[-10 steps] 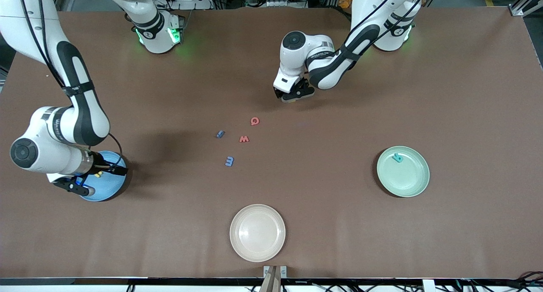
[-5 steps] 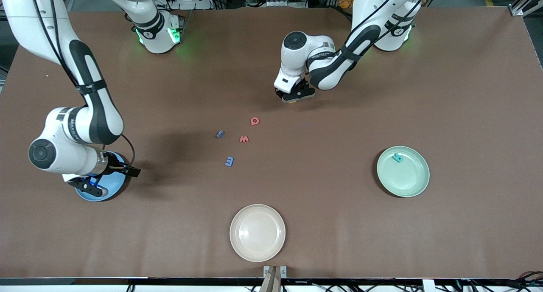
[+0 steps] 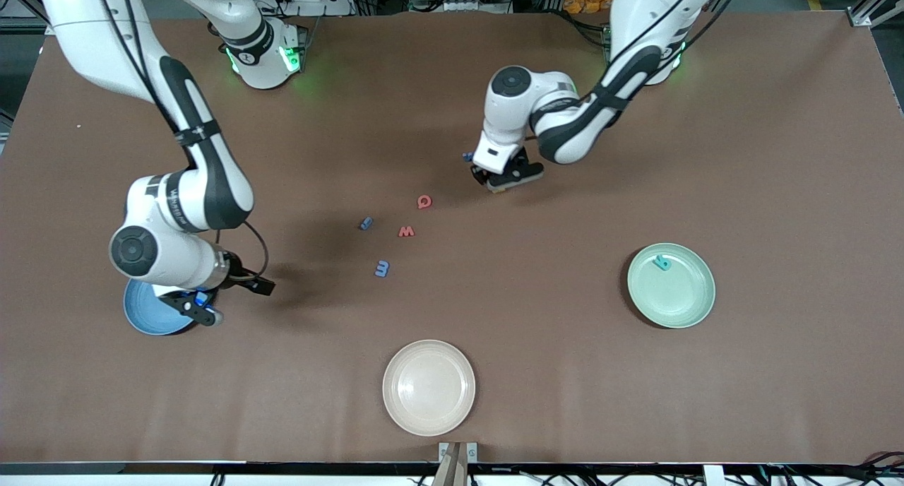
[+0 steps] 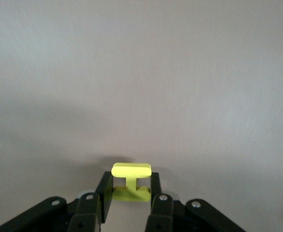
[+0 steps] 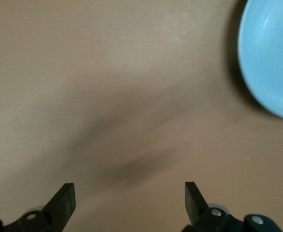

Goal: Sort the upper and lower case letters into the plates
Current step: 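Move the H to the green plate while the right gripper reaches the 6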

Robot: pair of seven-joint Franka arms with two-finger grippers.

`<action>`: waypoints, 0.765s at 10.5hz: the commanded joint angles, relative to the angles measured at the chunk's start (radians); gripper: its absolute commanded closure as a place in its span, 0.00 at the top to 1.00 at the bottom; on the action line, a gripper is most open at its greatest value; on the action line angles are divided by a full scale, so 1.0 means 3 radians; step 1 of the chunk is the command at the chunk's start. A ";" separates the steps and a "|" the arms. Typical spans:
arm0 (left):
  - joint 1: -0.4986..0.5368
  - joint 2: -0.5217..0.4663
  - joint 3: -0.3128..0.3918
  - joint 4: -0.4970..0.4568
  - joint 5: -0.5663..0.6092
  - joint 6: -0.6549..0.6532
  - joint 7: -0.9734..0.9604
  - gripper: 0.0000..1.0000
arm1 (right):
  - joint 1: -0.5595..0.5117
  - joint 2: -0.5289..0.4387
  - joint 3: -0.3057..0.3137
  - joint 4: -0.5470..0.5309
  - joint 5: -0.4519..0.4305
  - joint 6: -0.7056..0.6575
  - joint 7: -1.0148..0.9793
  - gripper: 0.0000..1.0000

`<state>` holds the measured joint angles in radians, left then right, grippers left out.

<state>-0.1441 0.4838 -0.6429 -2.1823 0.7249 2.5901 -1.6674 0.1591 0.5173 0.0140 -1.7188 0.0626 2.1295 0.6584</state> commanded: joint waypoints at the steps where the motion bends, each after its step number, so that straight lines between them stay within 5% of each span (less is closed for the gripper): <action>1: 0.0432 -0.0273 -0.0025 -0.0043 0.0003 -0.0008 0.0543 0.00 | 0.0271 -0.0287 -0.0006 -0.0094 0.0372 -0.0194 0.0432 1.00; 5: 0.1057 -0.0360 0.0051 0.0303 -0.0742 -0.0399 0.2240 0.00 | 0.0726 -0.0691 -0.0006 -0.0696 0.0487 -0.0053 0.1051 1.00; 8: 0.1155 -0.0345 0.0500 0.0576 -0.1310 -0.0672 0.3468 0.00 | 0.0926 -0.0722 -0.0006 -0.1254 0.0487 0.0825 0.1322 1.00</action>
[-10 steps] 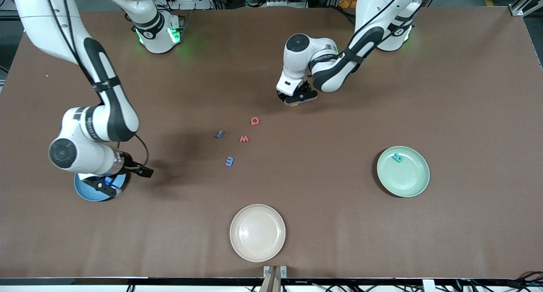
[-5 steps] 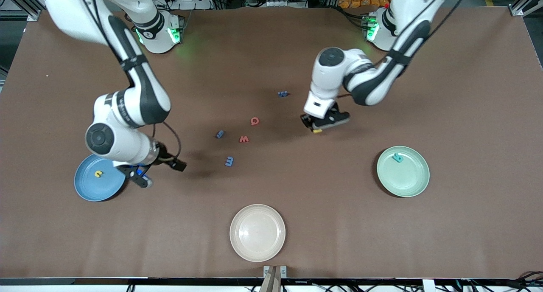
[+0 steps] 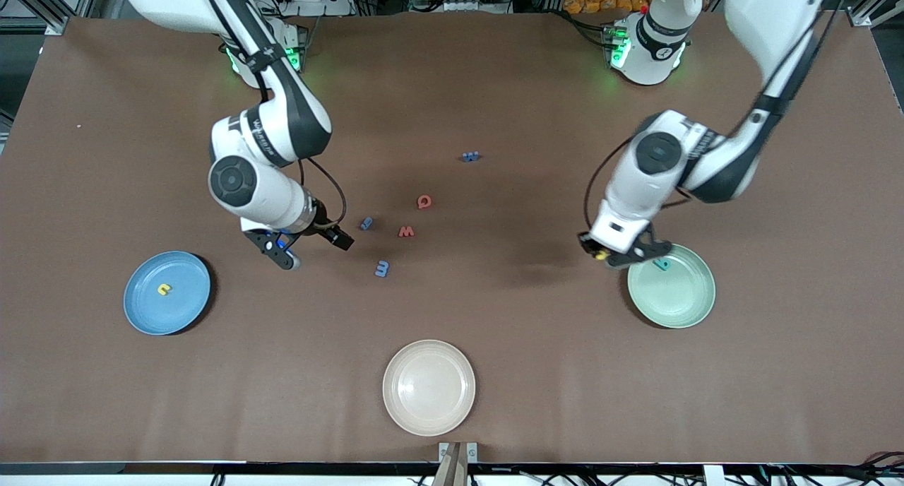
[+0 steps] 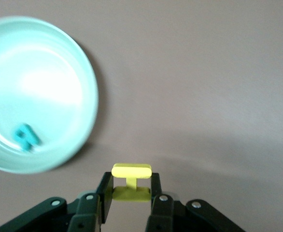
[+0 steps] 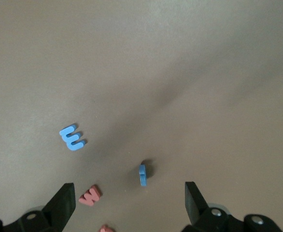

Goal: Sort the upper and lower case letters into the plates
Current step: 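Move the H to the green plate while the right gripper reaches the 6, then release the H in the green plate while the right gripper lowers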

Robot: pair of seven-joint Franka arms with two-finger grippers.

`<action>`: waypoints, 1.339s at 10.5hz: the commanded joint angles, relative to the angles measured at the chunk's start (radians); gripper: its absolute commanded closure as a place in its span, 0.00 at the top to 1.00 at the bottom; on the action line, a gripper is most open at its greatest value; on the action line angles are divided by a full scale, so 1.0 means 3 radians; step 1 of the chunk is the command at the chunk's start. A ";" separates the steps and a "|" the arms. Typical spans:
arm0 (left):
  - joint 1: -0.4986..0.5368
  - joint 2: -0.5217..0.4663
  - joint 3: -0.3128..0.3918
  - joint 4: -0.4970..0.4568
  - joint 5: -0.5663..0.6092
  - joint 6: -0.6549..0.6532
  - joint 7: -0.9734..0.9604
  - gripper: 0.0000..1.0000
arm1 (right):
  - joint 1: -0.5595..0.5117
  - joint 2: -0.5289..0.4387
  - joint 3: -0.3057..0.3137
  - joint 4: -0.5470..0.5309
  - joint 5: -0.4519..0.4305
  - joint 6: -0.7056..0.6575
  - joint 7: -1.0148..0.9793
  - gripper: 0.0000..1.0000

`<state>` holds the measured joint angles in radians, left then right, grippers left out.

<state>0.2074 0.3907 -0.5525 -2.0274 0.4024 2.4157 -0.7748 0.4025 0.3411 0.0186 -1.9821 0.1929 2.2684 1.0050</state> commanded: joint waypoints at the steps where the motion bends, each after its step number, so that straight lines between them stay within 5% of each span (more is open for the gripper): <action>1: -0.0017 -0.0024 0.0378 0.0095 -0.0288 -0.0091 0.0846 0.00 | 0.0181 -0.0099 -0.0021 -0.0459 0.0053 0.0542 0.0284 1.00; 5: -0.0017 0.0139 0.0860 0.0111 -0.0349 -0.0076 0.1687 0.00 | 0.0340 0.0151 -0.0026 -0.0541 0.0047 0.0824 0.0326 1.00; 6: -0.0017 0.0175 0.0880 0.0136 -0.0355 -0.0071 0.1708 0.14 | 0.0371 0.0212 -0.0026 -0.0541 0.0047 0.0901 0.0332 1.00; 8: -0.0022 0.0175 0.0880 0.0152 -0.0355 -0.0071 0.1719 1.00 | 0.0453 0.0340 -0.0031 -0.0541 0.0037 0.1054 0.0332 1.00; 14: -0.0124 0.0043 0.0789 0.0182 -0.0360 -0.0208 0.1602 1.00 | 0.0463 0.0438 -0.0041 -0.0541 0.0007 0.1075 0.0332 1.00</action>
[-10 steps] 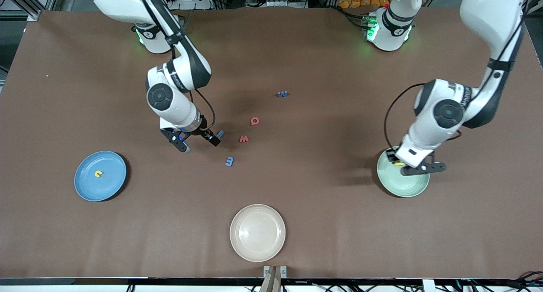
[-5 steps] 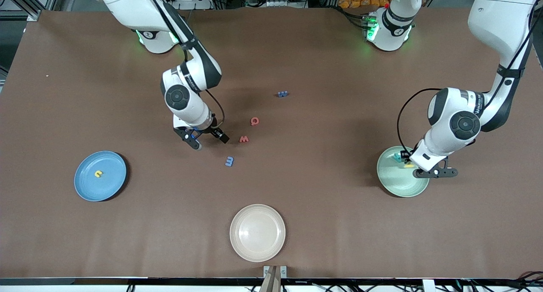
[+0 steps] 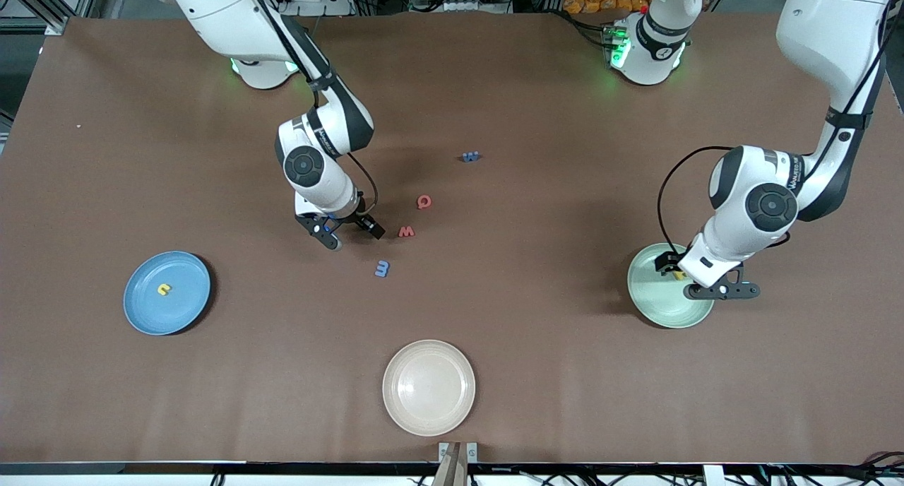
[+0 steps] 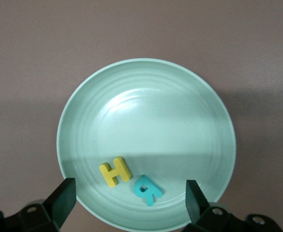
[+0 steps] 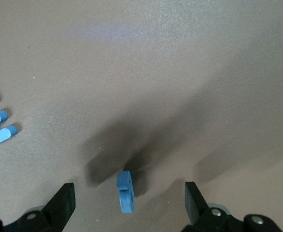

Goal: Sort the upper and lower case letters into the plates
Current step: 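Release the H in the green plate while the right gripper lowers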

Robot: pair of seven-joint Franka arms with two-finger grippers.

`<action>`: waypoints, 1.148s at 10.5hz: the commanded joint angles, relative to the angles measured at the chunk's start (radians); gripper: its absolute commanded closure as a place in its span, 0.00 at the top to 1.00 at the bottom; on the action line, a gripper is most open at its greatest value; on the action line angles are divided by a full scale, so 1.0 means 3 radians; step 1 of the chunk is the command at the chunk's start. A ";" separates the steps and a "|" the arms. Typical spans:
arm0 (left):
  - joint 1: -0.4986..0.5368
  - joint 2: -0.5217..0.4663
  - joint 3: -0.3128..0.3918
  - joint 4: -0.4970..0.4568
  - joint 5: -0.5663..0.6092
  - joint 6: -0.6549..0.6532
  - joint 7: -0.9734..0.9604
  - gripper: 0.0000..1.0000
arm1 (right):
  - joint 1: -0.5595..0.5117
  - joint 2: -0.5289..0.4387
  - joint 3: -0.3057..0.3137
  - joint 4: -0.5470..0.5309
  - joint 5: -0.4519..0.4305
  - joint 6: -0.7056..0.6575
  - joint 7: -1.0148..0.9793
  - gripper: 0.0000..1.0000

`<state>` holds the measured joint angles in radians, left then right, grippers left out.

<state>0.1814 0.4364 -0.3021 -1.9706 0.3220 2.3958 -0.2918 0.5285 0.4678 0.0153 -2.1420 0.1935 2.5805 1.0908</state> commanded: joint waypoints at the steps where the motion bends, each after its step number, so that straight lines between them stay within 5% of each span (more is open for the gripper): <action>1: -0.0052 -0.0130 -0.0117 -0.0002 -0.0097 -0.0208 -0.0115 1.00 | 0.0043 0.0016 -0.0031 -0.0008 0.0004 0.0040 0.0046 1.00; 3: -0.0083 -0.0161 -0.0194 0.0003 -0.0102 -0.0275 -0.0300 1.00 | 0.0043 0.0026 -0.0031 -0.0008 0.0004 0.0081 0.0046 1.00; 4: -0.0134 -0.0166 -0.0205 -0.0002 -0.0102 -0.0280 -0.0407 1.00 | 0.0043 0.0026 -0.0026 -0.0008 0.0009 0.0111 0.0046 0.80; 5: -0.0144 -0.0166 -0.0271 0.0003 -0.0097 -0.0316 -0.0539 1.00 | 0.0043 0.0026 -0.0026 -0.0008 0.0009 0.0127 0.0071 0.39; 6: -0.0155 -0.0181 -0.0312 0.0003 -0.0102 -0.0326 -0.0652 1.00 | 0.0043 0.0026 -0.0026 -0.0008 0.0009 0.0142 0.0097 0.12; 7: -0.0221 -0.0197 -0.0317 0.0003 -0.0102 -0.0326 -0.0785 1.00 | 0.0043 0.0026 -0.0026 -0.0013 0.0009 0.0183 0.0102 0.00; 12: -0.0481 -0.0166 -0.0527 -0.0007 -0.0112 -0.0326 -0.1659 1.00 | 0.0064 0.0001 -0.0026 -0.0029 0.0009 0.0183 0.0061 0.00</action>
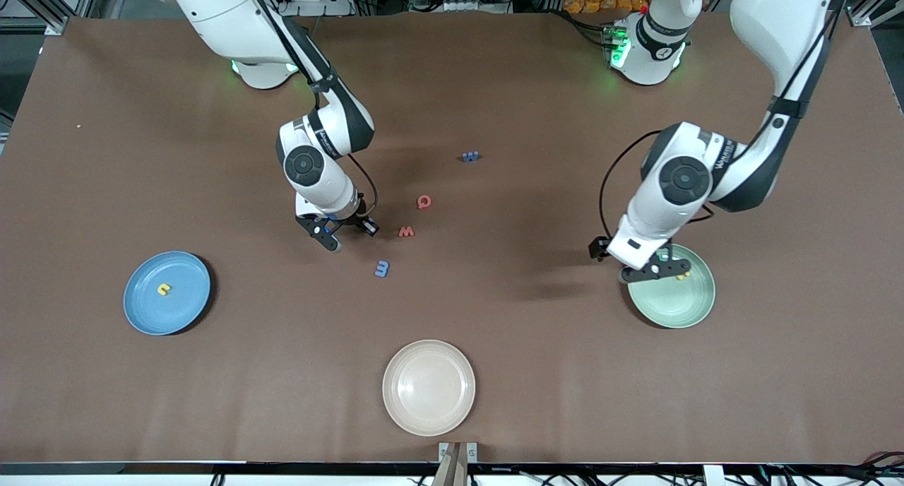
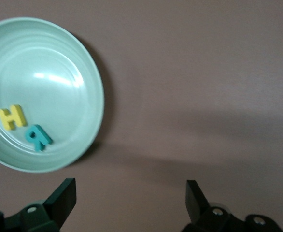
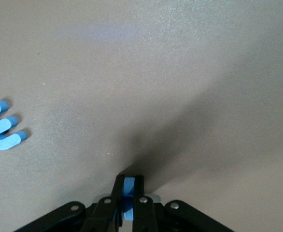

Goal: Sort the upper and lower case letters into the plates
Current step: 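Grasp the blue 6 with the right gripper while the left gripper reaches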

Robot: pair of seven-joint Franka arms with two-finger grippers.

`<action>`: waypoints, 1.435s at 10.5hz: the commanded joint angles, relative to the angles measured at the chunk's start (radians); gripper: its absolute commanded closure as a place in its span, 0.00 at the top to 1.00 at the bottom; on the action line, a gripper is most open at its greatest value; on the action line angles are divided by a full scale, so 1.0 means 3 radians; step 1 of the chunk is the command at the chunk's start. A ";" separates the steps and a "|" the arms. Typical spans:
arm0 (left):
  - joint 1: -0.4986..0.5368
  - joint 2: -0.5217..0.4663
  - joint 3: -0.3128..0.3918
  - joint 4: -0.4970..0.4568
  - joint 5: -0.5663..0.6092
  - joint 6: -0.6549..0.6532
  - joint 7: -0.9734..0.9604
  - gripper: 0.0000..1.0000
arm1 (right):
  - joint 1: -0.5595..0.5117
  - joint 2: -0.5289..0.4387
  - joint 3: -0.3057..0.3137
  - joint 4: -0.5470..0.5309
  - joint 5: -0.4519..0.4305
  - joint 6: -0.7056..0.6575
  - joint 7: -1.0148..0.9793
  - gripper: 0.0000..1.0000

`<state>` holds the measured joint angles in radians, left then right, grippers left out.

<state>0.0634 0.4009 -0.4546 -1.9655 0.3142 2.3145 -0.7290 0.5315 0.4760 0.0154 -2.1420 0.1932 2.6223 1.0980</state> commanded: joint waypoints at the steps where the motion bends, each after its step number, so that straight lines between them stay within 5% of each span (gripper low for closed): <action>1: -0.0134 -0.0048 -0.0039 -0.0019 -0.0086 -0.0055 -0.0274 1.00 | 0.0044 -0.0063 -0.0026 -0.0029 0.0005 0.0008 0.0032 0.00; 5: -0.0364 -0.0017 -0.0044 -0.0024 -0.0086 -0.0055 -0.0551 1.00 | -0.0089 -0.0262 -0.0168 0.0043 0.0005 -0.0017 -0.0284 0.00; 11: -0.0722 0.0024 -0.0156 -0.0014 -0.0158 -0.0035 -0.0755 1.00 | -0.0656 -0.0452 -0.0537 0.1120 -0.0005 -0.2040 -0.1327 0.00; 15: -0.0988 0.0110 -0.0310 -0.0014 -0.0132 -0.0025 -0.1164 1.00 | -0.0968 -0.0340 -0.0624 0.1362 -0.0566 -0.2171 -0.1899 0.00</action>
<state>-0.2185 0.4225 -0.5266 -1.9725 0.2868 2.3122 -1.0455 0.2871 0.3383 -0.1798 -1.7586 0.0780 1.9705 0.5944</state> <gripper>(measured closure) 0.000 0.899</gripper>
